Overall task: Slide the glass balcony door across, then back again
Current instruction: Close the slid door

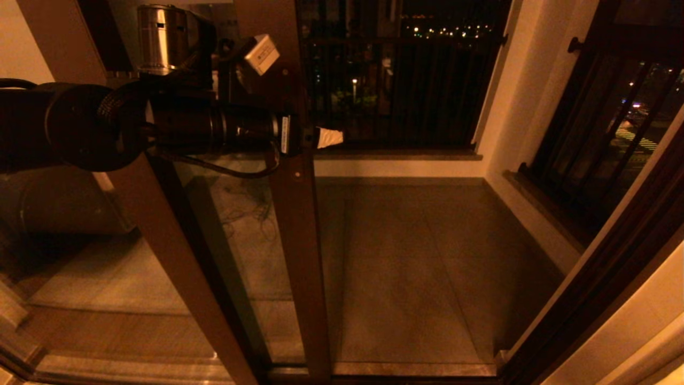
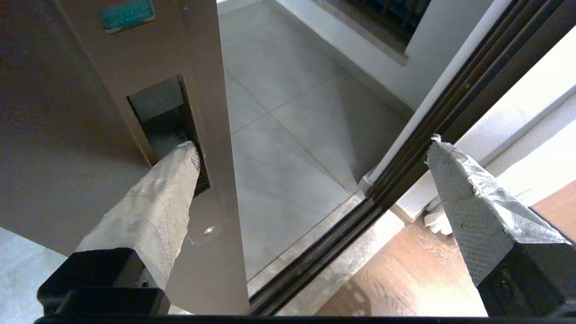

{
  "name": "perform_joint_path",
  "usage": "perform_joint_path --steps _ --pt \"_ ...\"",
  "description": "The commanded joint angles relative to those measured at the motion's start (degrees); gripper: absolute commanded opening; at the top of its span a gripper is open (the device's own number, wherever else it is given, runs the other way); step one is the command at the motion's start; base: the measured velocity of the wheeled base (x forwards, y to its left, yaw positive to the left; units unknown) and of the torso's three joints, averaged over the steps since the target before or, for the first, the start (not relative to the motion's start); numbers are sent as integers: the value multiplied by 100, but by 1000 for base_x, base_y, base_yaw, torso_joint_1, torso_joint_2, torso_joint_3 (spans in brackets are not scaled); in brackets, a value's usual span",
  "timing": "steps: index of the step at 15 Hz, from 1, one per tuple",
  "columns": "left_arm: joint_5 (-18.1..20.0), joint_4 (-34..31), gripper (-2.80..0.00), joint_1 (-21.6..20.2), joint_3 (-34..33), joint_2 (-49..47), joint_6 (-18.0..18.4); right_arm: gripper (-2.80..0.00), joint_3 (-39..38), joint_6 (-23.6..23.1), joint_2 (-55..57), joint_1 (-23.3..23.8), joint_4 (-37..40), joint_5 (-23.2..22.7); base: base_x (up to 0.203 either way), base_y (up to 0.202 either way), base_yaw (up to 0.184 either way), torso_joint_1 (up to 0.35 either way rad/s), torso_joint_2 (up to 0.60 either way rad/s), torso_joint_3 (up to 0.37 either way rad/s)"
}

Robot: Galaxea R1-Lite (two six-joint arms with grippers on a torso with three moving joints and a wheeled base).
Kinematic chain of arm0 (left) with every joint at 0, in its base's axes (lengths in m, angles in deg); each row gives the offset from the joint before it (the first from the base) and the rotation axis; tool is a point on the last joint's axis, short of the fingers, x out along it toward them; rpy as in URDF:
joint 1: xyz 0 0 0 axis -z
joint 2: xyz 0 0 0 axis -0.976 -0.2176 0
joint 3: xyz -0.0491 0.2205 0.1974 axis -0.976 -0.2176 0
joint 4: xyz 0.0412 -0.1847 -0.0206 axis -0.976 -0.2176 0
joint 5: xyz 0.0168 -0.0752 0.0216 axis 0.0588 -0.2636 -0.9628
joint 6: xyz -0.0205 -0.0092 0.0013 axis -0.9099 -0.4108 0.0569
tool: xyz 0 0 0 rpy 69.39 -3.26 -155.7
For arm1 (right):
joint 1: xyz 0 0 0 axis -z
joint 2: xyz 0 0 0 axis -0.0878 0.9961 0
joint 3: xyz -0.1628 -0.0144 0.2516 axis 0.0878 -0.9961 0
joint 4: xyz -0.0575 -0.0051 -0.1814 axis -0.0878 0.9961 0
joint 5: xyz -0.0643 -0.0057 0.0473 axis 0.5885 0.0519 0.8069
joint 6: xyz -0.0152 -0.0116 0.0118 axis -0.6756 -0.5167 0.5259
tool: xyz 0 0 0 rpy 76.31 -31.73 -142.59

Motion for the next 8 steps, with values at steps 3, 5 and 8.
perform_joint_path --steps 3,5,8 --pt "45 4 0 144 4 -47 -4 -280 3 -4 5 -1 4 -2 0 0 0 0 0 0" --pt "46 4 0 200 12 -56 -4 -280 4 -4 5 -1 4 -2 0 0 0 0 0 0" --pt "29 4 0 285 89 -65 -4 -280 2 -4 5 -1 4 -2 0 0 0 0 0 0"
